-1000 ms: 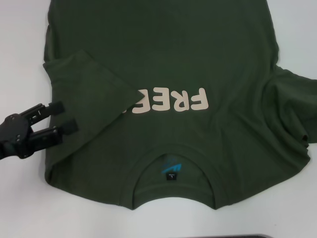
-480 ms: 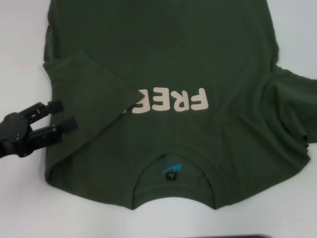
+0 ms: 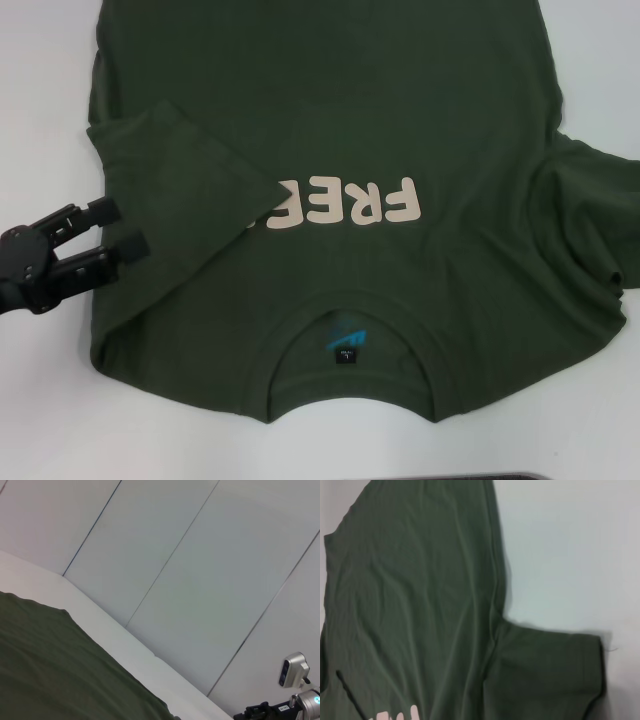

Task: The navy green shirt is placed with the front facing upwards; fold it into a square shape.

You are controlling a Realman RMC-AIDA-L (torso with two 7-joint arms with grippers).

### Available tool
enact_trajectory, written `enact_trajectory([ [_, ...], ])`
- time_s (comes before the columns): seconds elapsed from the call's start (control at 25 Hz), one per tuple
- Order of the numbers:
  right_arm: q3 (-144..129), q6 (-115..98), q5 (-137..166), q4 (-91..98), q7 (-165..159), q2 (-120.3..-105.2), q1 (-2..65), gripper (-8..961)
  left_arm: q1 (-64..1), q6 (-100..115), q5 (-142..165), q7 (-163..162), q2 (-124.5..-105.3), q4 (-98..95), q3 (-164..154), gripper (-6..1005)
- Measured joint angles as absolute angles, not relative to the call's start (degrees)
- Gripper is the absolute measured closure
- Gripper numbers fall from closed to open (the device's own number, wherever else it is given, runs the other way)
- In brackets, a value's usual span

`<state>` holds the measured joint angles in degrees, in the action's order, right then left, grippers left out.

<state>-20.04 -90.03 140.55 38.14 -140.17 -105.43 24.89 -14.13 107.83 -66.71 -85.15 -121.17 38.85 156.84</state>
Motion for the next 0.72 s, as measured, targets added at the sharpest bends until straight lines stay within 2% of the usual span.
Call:
enact_trajectory([
  [0.72,-20.13,-89.34,140.46,36.79,-139.00,-105.48,26.20,191,-14.52,107.72,-66.71,-84.91,-121.29,38.85,157.26,79],
])
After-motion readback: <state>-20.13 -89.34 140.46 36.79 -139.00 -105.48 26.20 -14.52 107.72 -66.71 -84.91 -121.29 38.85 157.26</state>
